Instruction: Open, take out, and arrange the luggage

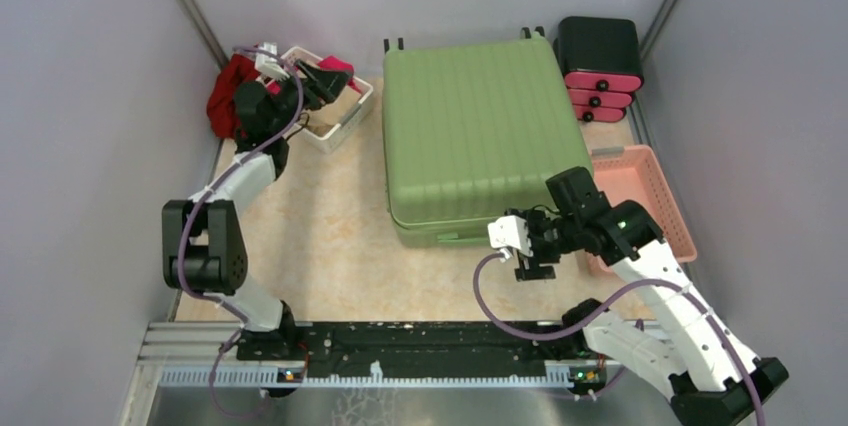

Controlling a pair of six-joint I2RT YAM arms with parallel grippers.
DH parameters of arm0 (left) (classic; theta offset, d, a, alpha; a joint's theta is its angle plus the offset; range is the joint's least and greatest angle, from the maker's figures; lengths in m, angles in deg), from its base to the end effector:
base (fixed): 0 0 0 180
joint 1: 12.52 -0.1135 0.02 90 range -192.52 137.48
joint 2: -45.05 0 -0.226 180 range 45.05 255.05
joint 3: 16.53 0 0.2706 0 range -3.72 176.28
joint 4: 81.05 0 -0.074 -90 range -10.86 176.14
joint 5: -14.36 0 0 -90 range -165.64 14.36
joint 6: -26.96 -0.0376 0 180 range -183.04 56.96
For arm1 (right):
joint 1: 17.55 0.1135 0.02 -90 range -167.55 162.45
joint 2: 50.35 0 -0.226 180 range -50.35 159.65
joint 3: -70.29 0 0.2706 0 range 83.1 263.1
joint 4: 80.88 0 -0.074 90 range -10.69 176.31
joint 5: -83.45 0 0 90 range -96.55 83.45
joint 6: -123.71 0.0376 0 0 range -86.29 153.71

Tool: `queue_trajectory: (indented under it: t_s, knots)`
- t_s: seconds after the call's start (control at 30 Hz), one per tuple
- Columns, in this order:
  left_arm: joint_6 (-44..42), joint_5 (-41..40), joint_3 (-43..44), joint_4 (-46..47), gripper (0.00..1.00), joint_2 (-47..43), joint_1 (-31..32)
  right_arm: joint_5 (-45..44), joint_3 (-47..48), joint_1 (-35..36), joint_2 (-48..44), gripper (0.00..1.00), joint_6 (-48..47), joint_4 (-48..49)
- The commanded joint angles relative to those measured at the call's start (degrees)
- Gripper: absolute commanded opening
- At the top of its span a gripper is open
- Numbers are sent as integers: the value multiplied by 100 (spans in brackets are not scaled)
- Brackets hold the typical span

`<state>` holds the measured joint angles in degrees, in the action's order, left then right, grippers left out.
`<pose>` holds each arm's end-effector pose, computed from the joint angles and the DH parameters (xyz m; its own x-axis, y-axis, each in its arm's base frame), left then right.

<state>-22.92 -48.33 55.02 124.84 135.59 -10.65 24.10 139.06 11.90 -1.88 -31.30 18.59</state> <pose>0.3839 -0.0298 0.2643 -0.2202 -0.5657 -0.7947 0.4477 0.6652 -0.5976 0.1445 0.1036 0.2843 0.2638 -0.7465 -0.6108 -0.9569 -0.1229 -0.2631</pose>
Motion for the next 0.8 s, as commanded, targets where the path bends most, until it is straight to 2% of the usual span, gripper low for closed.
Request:
queue_trajectory:
  t_s: [0.0, 0.3, 0.47, 0.77]
  knots:
    - [970, 654, 586, 557, 96, 686, -29, 1168, 304, -204, -65, 72, -277, -615]
    - [2985, 865, 2296, 1143, 99, 2821, 21, 2112, 146, -1121, -232, 72, 488, 354]
    - [3215, 870, 3386, 754, 99, 3794, 118, 2263, -11, -1423, -241, 72, 604, 535]
    - [3770, 822, 4749, 906, 99, 5014, 306, 2355, -214, -1687, -245, 72, 622, 622]
